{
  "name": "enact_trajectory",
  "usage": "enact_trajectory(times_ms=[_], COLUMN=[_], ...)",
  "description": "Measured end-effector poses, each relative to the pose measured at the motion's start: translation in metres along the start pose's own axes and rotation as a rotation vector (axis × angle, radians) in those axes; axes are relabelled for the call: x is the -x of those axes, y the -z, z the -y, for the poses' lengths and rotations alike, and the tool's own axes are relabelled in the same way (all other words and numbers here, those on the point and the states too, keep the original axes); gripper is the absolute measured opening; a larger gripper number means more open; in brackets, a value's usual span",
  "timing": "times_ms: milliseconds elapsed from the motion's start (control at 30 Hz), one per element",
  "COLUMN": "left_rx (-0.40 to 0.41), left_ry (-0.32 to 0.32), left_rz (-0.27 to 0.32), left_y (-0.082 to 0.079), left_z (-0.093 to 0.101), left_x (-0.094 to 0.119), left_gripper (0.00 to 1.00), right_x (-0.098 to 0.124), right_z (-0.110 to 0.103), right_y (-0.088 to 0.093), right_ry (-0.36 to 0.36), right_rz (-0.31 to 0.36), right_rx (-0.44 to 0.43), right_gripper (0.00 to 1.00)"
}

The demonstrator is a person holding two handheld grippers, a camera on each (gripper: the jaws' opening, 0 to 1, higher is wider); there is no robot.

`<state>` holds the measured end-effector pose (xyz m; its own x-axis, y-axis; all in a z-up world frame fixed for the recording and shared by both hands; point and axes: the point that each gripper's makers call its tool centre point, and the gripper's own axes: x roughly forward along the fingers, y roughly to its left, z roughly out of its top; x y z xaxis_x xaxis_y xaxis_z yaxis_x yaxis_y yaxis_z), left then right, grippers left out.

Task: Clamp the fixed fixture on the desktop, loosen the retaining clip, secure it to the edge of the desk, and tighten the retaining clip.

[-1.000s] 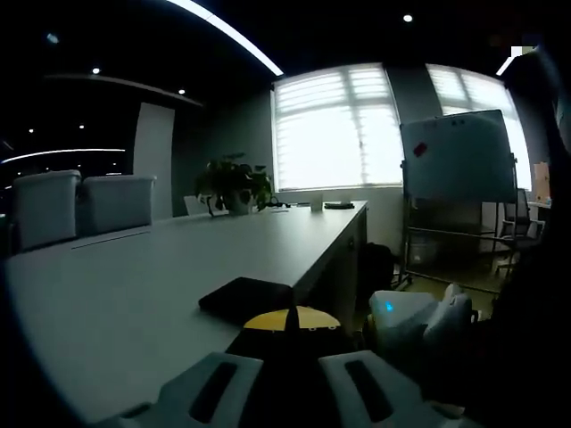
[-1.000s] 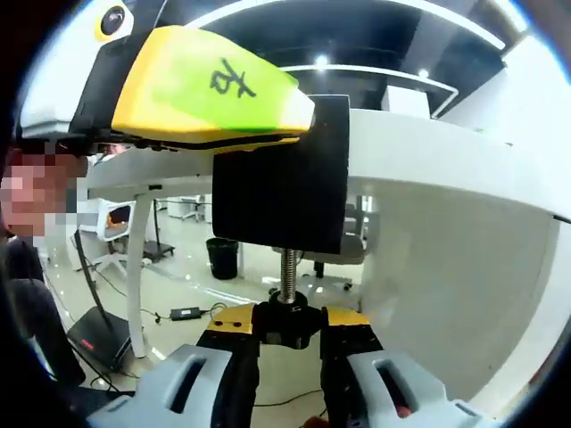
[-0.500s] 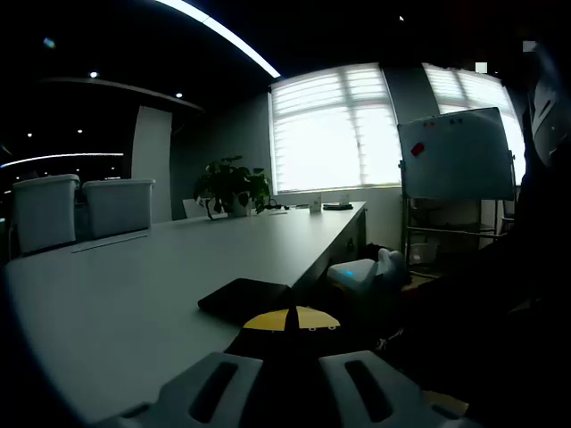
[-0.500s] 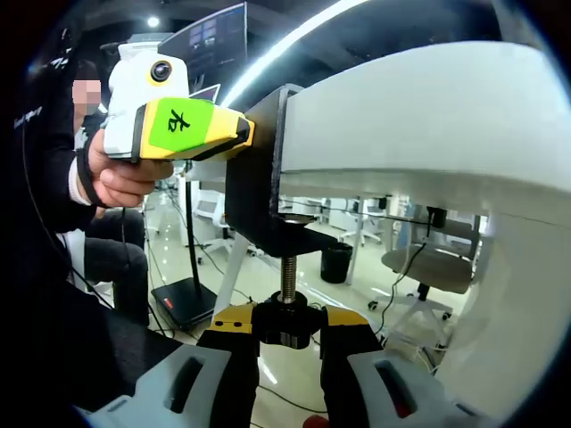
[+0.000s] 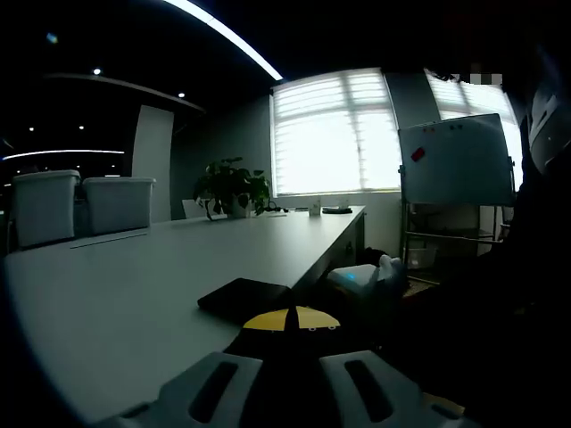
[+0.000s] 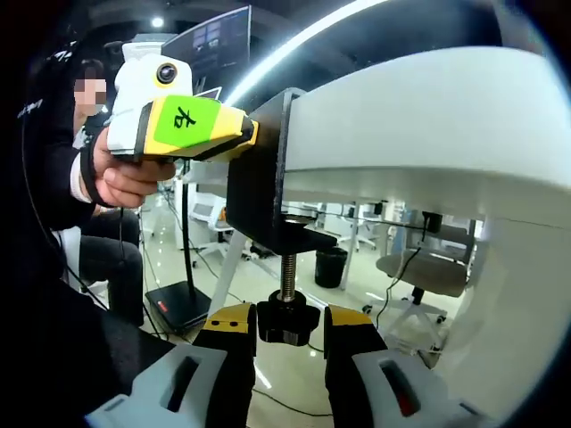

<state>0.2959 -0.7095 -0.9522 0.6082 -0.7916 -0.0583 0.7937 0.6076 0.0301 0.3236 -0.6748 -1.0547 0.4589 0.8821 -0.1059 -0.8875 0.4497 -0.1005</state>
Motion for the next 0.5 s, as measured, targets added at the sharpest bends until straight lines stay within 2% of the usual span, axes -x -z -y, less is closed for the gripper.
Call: enact_trajectory(times_ms=[33,67,167,200,267,300,367,400,500], left_rx=[0.006,0.013,0.021,0.017,-0.034,-0.015,-0.012,-0.014,-0.014], left_ry=[0.004,0.009,0.014,0.016,0.027,0.025,0.034,0.036,0.043], left_rz=[0.001,0.001,0.0,0.0,0.008,0.008,0.015,0.015,0.016], left_y=[0.0,0.0,0.0,0.001,0.002,0.003,0.002,0.002,0.002], left_z=[-0.001,-0.001,0.0,-0.003,-0.003,-0.003,-0.001,0.0,0.001], left_x=[0.0,0.0,0.0,0.0,0.0,0.0,0.0,0.0,0.0], left_gripper=[0.01,0.01,0.01,0.01,0.01,0.01,0.01,0.01,0.01], right_x=[0.004,0.007,0.013,0.014,0.011,0.007,-0.002,-0.004,-0.007], right_z=[0.005,0.006,0.007,0.006,0.014,0.015,0.014,0.016,0.025], right_y=[0.001,0.003,0.006,0.006,0.01,0.01,0.012,0.009,0.012], right_ry=[0.063,0.089,0.203,0.232,0.345,0.39,0.45,0.486,0.591], right_rz=[-0.004,-0.003,-0.009,-0.005,-0.021,-0.019,-0.021,-0.012,-0.056], right_rx=[-0.016,-0.046,-0.06,-0.056,-0.036,-0.039,-0.076,-0.077,-0.077], right_gripper=[0.28,0.28,0.29,0.3,0.39,0.39,0.32,0.33,0.3])
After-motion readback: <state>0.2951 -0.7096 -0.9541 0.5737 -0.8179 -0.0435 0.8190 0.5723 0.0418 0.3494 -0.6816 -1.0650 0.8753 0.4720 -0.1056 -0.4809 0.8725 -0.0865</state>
